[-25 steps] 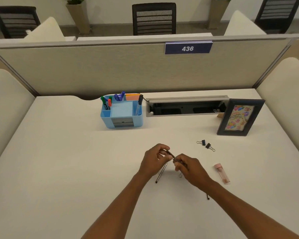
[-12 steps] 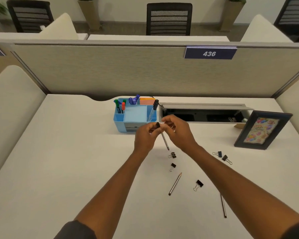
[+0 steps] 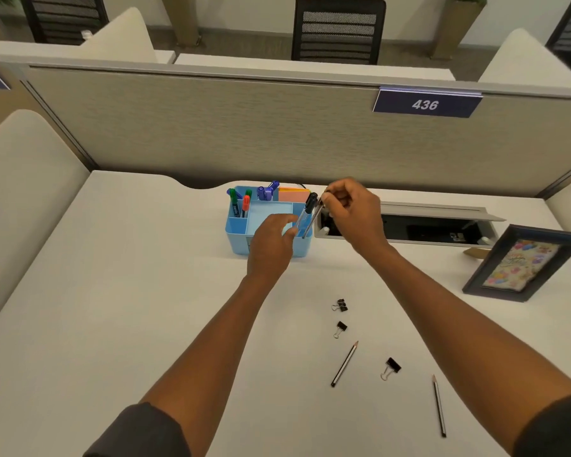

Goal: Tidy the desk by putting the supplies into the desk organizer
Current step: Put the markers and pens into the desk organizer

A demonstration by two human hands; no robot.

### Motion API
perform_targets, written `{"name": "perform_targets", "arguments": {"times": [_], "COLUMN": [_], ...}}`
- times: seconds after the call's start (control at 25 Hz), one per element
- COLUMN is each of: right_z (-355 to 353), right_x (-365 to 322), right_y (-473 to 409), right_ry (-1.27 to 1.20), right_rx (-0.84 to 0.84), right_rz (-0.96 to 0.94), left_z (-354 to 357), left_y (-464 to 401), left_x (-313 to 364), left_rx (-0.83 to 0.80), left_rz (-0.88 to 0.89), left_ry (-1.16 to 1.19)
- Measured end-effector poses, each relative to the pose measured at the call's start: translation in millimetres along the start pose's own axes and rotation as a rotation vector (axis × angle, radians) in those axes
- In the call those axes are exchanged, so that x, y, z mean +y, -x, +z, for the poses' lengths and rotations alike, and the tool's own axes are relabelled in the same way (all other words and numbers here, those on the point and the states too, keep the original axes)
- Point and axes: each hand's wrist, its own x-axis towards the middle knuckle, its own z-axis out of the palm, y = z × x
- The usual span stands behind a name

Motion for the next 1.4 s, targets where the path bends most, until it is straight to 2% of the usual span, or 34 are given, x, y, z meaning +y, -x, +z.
{"name": "perform_targets", "arguments": {"times": [0.08, 0.16, 0.44, 0.76, 0.96, 1.24, 1.4], "right_z": [0.8, 6.2, 43.6, 60.5, 61.0, 27.9, -9.0], "right_x": [1.8, 7.3, 34.2, 49.7, 57.5, 62.8, 73.1], "right_y": [-8.3, -13.9, -15.1, -18.2, -20.6, 6.5, 55.1], "right_ry": [0.002, 0.032, 0.186, 0.281, 0.299, 0.27, 0.252], "right_rx": [0.077, 0.1, 0.01, -0.072, -0.093, -0.119, -0.153], "right_rz": [0.016, 0.031, 0.207, 0.361, 0.416, 0.409, 0.357], "left_z": [2.9, 4.9, 6.7, 8.3, 6.2, 14.6, 38.6], "left_y": [-0.3, 0.1, -4.0, -5.0, -1.3, 48.2, 97.5], "left_x": [-11.3, -18.7, -19.9, -22.6, -20.6, -15.0, -19.1], "left_rx": [-0.105, -0.218, -0.286, -0.311, -0.277, -0.12, -0.246], "left_rz": [-0.053, -0.014, -0.009, 0.0, -0.015, 0.138, 0.078], "left_ry": [-0.201, -0.41, -0.522, -0.533, -0.448, -0.336, -0.218]}}
